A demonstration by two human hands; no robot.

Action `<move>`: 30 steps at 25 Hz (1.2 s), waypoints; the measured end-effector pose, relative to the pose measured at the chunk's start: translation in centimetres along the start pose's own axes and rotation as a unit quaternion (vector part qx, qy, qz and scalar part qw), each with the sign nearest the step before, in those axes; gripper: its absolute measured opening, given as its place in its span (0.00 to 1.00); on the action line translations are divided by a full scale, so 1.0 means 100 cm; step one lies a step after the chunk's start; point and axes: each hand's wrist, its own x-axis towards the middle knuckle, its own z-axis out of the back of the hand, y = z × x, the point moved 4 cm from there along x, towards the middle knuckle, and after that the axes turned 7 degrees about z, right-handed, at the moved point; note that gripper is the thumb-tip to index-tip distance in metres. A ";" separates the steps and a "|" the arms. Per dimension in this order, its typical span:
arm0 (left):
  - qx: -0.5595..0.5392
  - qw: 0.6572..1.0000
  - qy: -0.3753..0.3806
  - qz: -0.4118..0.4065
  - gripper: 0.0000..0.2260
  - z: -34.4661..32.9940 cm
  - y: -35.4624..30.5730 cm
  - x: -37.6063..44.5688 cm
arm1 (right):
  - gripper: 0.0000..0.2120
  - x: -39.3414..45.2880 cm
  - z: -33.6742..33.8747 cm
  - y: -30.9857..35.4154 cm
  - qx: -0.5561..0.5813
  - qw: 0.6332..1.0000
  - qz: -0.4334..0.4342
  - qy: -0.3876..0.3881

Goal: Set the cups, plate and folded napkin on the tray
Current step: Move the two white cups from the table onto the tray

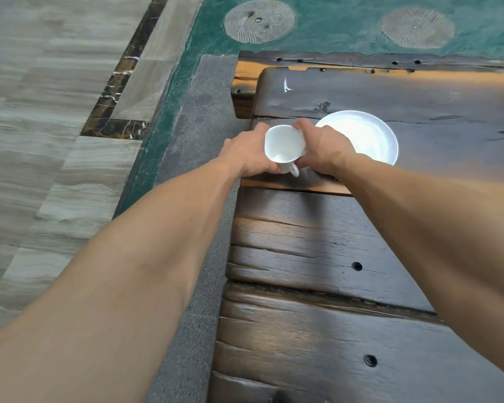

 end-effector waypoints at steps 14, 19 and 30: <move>-0.008 0.999 0.023 -0.025 0.35 0.030 -0.020 -0.076 | 0.33 -0.088 0.025 0.035 0.004 0.999 -0.024 -0.030; -0.017 0.999 0.036 -0.032 0.35 0.038 -0.035 -0.144 | 0.32 -0.163 0.032 0.051 0.022 0.998 -0.041 -0.039; -0.046 0.997 0.062 -0.023 0.36 0.022 -0.039 -0.306 | 0.31 -0.316 0.005 0.093 0.036 0.997 -0.064 -0.011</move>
